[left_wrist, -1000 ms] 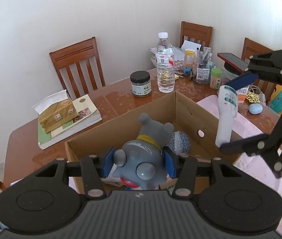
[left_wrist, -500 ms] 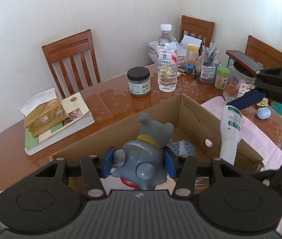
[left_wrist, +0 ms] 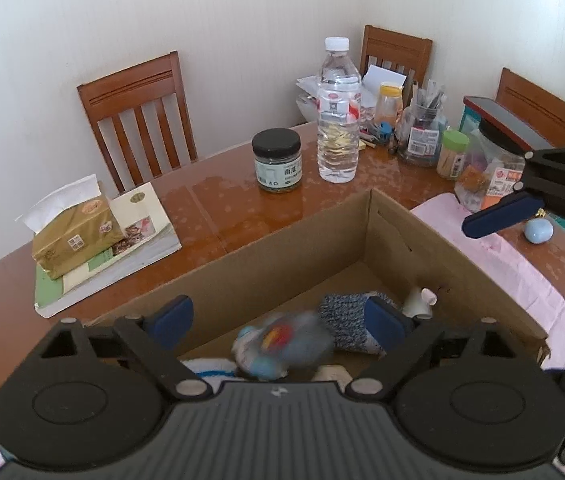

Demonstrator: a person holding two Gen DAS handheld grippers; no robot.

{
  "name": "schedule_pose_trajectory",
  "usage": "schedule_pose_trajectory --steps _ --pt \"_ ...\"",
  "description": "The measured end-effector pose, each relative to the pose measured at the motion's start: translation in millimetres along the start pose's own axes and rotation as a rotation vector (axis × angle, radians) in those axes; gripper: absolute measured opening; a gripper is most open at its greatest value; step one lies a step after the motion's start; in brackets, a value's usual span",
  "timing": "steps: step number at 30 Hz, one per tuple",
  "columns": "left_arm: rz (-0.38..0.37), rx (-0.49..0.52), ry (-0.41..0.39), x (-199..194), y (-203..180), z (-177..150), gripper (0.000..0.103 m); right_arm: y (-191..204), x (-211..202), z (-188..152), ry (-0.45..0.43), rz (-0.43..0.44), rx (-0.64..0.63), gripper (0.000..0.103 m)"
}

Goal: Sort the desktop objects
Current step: 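Open the left tool to drop the mouse while the right tool releases the bottle into the box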

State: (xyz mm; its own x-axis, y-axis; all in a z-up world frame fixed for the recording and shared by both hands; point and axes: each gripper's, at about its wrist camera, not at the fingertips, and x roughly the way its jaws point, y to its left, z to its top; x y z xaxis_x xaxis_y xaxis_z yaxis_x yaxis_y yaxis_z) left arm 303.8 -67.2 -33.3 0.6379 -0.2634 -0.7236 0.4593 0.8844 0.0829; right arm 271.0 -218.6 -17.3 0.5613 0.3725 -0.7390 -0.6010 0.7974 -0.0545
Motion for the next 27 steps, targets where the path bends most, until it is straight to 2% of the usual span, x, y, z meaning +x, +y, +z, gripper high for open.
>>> schedule_pose_trajectory --steps 10,27 --pt "0.01 0.024 0.041 -12.1 -1.8 -10.8 0.093 3.5 -6.5 -6.8 0.008 0.007 0.016 0.103" --pt "0.025 0.059 -0.026 -71.3 -25.8 -22.6 0.093 30.0 -38.5 -18.7 -0.036 -0.002 0.003 0.103"
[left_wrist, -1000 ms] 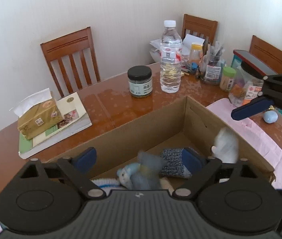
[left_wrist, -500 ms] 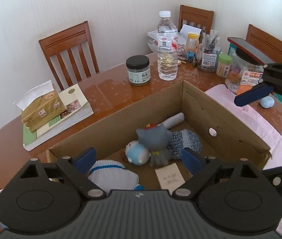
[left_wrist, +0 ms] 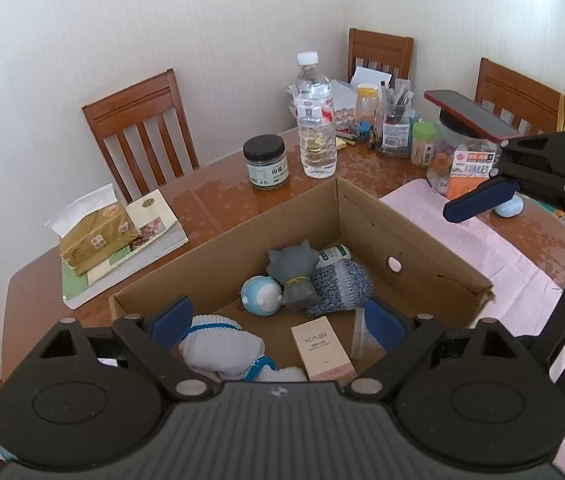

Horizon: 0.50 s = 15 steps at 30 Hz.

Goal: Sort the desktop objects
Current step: 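Open the left tool to drop the mouse while the right tool releases the bottle into the box, then move both tools back to the tape dispenser and pink knitted sock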

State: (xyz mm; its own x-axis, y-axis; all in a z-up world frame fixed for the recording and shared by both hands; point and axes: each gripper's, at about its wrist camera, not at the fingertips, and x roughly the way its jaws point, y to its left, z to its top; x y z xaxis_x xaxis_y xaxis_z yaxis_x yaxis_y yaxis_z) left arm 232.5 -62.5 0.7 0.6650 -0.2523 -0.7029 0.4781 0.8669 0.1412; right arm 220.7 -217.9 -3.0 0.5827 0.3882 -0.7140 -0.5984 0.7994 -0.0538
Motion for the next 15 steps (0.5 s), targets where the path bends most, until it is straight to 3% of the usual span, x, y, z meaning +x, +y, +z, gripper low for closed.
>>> schedule_pose_trajectory --steps 15 --pt "0.075 -0.069 -0.037 -65.8 -4.5 -50.5 0.093 28.8 -35.2 -34.9 -0.016 -0.025 0.032 0.103"
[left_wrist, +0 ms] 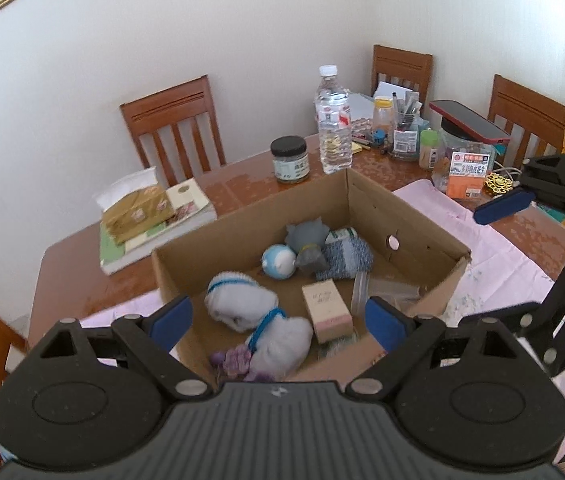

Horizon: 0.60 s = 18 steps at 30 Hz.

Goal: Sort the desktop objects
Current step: 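Move both tools back to the tape dispenser and pink knitted sock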

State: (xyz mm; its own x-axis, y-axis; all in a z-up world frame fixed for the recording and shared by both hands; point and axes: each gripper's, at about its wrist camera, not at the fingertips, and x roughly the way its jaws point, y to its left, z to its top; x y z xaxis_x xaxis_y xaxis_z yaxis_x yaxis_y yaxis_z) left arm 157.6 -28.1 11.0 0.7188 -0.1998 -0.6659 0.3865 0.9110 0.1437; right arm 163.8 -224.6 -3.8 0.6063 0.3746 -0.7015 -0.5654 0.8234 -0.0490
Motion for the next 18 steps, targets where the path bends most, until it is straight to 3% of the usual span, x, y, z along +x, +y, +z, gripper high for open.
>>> schedule_pose_trajectory --steps 9,18 --pt "0.031 -0.103 0.031 -20.1 6.3 -41.4 0.095 18.2 -17.7 -29.8 0.004 -0.022 0.021 0.103" --pt "0.062 -0.17 0.093 -5.1 3.8 -77.1 0.097 28.7 -20.0 -50.1 0.028 -0.012 0.064 0.103"
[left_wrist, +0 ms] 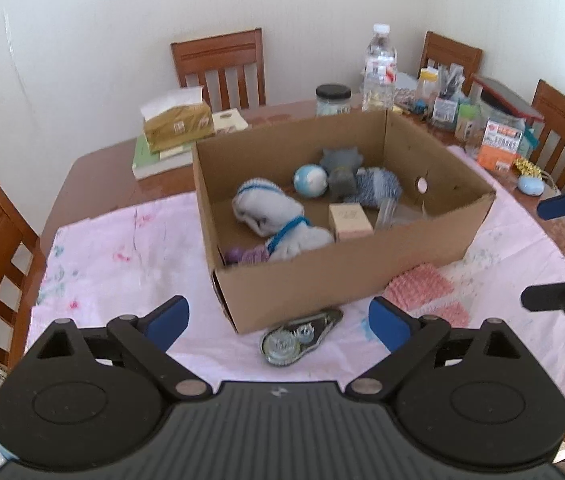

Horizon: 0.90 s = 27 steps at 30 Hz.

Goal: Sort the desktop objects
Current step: 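Move both tools back to the tape dispenser and pink knitted sock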

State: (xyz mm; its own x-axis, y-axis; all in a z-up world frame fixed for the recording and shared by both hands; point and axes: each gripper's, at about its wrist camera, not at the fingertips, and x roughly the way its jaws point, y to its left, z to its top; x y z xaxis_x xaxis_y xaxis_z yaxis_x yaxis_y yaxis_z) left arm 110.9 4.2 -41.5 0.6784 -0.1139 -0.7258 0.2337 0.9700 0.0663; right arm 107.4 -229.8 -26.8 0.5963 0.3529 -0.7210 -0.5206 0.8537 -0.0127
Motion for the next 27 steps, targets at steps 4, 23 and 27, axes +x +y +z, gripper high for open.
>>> schedule_pose_trajectory --steps 4,23,27 --pt "-0.013 -0.028 0.035 15.1 -1.0 -12.7 0.097 0.7 2.1 -6.4 0.012 0.003 0.034 0.103" --pt "0.008 -0.195 0.179 89.3 -9.6 -37.8 0.097 -8.8 13.3 -18.4 0.057 -0.03 0.105 0.103" --pt "0.014 -0.222 0.194 95.6 -12.9 -42.2 0.097 -15.0 17.1 -20.2 0.065 -0.032 0.127 0.103"
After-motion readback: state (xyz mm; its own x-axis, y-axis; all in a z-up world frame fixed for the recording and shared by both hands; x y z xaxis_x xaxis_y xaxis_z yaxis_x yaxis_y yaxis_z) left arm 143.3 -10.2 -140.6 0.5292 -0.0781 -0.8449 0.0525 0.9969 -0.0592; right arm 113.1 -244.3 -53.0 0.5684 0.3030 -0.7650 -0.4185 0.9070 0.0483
